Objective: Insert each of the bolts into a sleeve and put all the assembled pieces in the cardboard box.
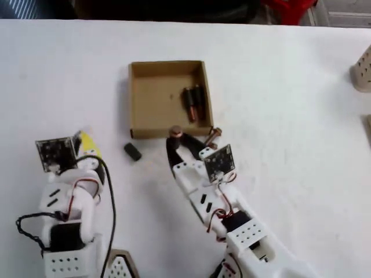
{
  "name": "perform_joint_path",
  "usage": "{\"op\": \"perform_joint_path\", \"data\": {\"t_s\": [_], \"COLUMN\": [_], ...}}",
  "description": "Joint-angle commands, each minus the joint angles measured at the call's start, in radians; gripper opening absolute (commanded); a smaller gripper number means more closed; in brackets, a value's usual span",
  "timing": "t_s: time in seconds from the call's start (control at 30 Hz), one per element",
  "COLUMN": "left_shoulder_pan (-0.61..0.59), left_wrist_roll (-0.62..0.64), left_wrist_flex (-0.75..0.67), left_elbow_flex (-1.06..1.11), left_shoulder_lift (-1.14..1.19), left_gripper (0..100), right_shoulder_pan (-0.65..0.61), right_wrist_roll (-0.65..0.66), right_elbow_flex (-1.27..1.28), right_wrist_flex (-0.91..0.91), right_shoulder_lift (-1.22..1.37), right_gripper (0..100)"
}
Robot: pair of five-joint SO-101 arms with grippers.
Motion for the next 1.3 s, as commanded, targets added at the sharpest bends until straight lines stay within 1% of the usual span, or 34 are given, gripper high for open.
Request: {"op": "perform_joint_path", "data": {"t_s": [0.0,0.07,0.13,0.2,0.23,0.3,0.4,0.5,0.57,0.7,0.77,0.9,1.07,1.27], "left_shoulder_pan": [-0.012,-0.008,-0.012,-0.008,-0.005,0.03,0.114,0.14,0.14,0.14,0.14,0.14,0.139,0.139], "left_wrist_roll": [0.009,0.008,-0.002,-0.044,-0.074,-0.141,-0.233,-0.272,-0.273,-0.276,-0.278,-0.278,-0.278,-0.278], "left_wrist_flex": [-0.026,-0.026,0.003,0.058,0.089,0.152,0.275,0.302,0.301,0.301,0.301,0.301,0.301,0.301], "left_elbow_flex": [0.061,0.123,0.135,0.135,0.135,0.135,0.135,0.135,0.135,0.135,0.135,0.135,0.135,0.135], "left_shoulder_lift": [-0.012,-0.012,-0.005,-0.005,-0.004,-0.004,-0.004,-0.005,-0.005,-0.005,-0.005,-0.005,-0.005,-0.005], "left_gripper": [2,2,2,2,2,2,2,2,2,2,2,2,2,2], "right_shoulder_pan": [0.031,0.054,0.068,0.076,0.076,0.091,0.134,0.173,0.186,0.203,0.202,0.199,0.202,0.197], "right_wrist_roll": [0.008,0.008,0.008,0.008,0.008,0.008,0.003,0.002,0.006,0.014,0.043,0.046,0.044,0.051], "right_elbow_flex": [0.003,0.0,0.0,-0.008,-0.026,-0.092,-0.245,-0.371,-0.411,-0.466,-0.512,-0.713,-1.068,-1.468], "right_wrist_flex": [0.004,0.004,0.004,0.035,0.077,0.22,0.493,0.68,0.719,0.725,0.754,0.903,1.095,1.262], "right_shoulder_lift": [-0.028,-0.028,-0.028,-0.028,-0.028,-0.028,-0.028,-0.019,-0.019,-0.016,0.002,0.147,0.429,0.771], "right_gripper": [1.8,1.8,1.8,1.8,1.8,1.8,1.8,1.8,1.8,1.8,1.8,1.8,1.8,1.8]}}
